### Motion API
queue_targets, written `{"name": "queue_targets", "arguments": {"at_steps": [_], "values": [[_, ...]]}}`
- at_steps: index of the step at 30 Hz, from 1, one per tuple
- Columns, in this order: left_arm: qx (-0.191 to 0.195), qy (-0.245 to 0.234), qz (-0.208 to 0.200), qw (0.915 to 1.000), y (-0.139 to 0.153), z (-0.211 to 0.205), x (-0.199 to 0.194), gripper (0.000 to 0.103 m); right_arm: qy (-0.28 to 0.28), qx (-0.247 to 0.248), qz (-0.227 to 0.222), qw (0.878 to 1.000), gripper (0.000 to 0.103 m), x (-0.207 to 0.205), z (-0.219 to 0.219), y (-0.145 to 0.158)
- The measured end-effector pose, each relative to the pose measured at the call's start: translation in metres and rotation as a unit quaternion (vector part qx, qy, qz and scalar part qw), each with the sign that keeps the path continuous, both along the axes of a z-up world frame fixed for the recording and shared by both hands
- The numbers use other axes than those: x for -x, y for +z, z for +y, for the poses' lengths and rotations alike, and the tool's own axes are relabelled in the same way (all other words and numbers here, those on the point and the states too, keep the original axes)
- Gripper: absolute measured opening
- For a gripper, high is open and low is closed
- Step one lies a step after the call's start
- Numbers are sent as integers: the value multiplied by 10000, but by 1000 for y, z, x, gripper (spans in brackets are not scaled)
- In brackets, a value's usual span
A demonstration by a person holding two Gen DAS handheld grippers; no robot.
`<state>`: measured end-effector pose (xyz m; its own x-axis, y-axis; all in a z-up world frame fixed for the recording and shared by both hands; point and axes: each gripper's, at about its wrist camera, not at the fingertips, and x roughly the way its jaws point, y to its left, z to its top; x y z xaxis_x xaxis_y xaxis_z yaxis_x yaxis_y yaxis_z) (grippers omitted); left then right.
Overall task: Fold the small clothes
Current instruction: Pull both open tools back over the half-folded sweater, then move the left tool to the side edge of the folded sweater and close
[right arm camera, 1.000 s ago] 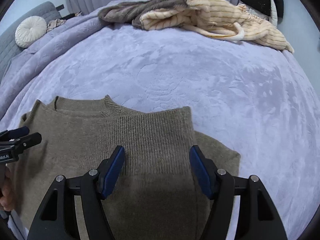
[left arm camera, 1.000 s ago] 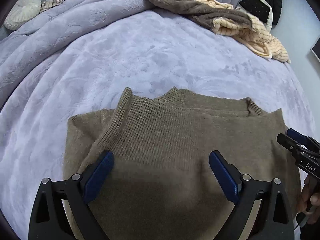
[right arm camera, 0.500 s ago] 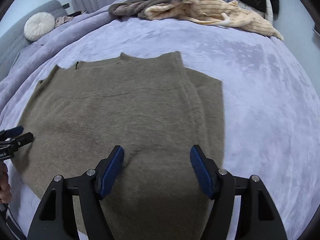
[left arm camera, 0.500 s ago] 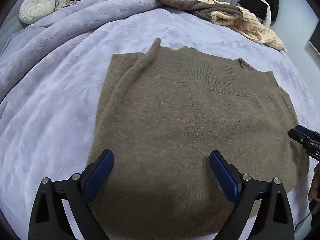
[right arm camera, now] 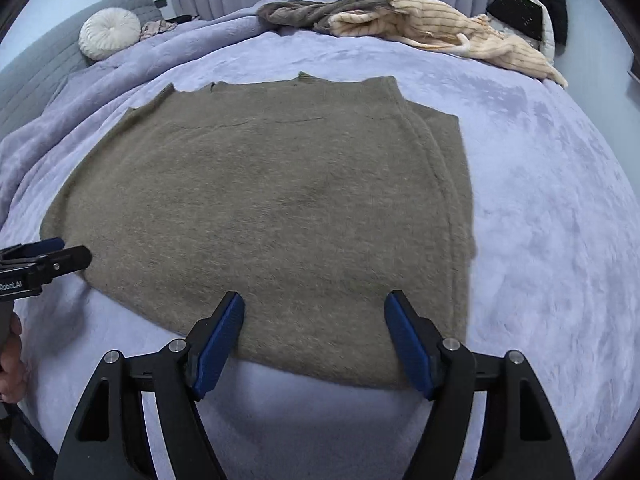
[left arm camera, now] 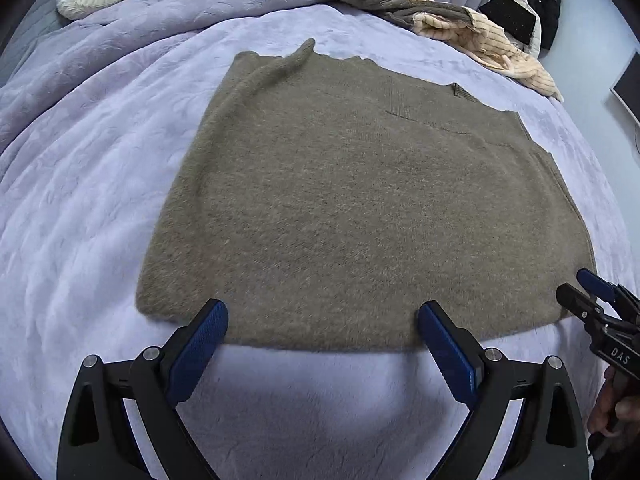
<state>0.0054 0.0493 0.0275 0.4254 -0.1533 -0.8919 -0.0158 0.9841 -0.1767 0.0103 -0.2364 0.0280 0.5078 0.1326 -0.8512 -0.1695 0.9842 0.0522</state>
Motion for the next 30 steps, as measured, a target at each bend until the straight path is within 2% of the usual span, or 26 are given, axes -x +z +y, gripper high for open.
{"name": "queue_targets", "arguments": {"at_steps": [6, 9, 12, 19, 21, 23, 25, 27, 30], "values": [[280, 301, -122, 9991, 17, 20, 17, 97, -370, -108, 73, 9992, 77, 17, -26, 17], [218, 402, -165, 9988, 20, 27, 18, 97, -480, -205, 9, 9986, 77, 23, -30, 25], [106, 435, -154, 9989, 19, 32, 14, 97, -454, -275, -80, 9986, 77, 25, -23, 34], [322, 574, -75, 9978, 5, 51, 3, 97, -115, -177, -144, 9997, 77, 17, 8, 45], [594, 604, -118, 9963, 1, 60, 1, 97, 2, -147, -109, 9998, 77, 12, 18, 45], [1032, 658, -159, 9924, -5, 74, 1, 97, 97, -146, -61, 9998, 77, 7, 28, 45], [1567, 829, -86, 9841, -15, 93, 1, 97, 185, -73, -42, 9998, 77, -1, 40, 45], [2226, 877, -74, 9709, -26, 111, 3, 97, 294, -48, -53, 9995, 77, -7, 54, 46], [2641, 697, -156, 9618, -30, 119, 0, 97, 440, -87, -24, 9990, 77, -12, 72, 45]]}}
